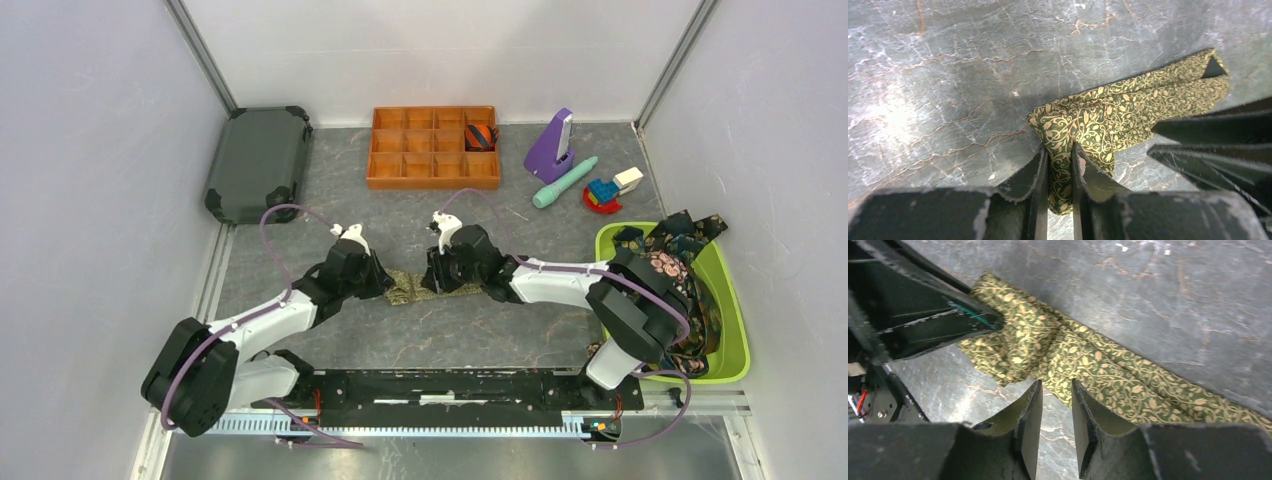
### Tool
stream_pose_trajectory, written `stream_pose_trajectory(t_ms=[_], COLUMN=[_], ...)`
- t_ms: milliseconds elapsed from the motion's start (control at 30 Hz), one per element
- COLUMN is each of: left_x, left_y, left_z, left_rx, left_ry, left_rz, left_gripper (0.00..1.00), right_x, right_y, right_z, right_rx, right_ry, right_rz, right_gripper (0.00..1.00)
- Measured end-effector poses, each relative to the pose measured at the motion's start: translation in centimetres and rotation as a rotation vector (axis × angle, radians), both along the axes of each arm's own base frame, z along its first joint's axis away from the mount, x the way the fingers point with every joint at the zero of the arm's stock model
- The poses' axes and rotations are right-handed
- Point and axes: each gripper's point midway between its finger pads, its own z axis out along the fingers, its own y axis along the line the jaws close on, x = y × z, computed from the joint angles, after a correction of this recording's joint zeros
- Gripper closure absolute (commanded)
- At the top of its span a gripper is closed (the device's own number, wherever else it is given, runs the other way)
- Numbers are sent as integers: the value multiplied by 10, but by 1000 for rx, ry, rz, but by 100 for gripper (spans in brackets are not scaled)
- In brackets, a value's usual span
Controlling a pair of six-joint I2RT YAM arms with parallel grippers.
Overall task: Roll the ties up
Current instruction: Roll the tie at the center of the board.
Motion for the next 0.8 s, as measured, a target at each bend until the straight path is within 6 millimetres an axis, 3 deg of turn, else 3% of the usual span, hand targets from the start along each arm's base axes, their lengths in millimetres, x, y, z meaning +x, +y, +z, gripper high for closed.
stream_pose_trajectory(t_ms=[233,600,800], left_x=[-7,-10,-14], left_y=[2,19,28], left_z=[2,15,17], left_rx=[130,315,407], left_ry=[13,10,30], left_rz=[15,61,66], left_gripper=[86,86,85], right_x=[-19,-20,-22], right_y=[28,65,68], right_z=[-4,-19,-18], right_rx=[14,36,39], right_ry=[11,54,54], right_rz=[68,110,121], right_gripper=[73,75,73])
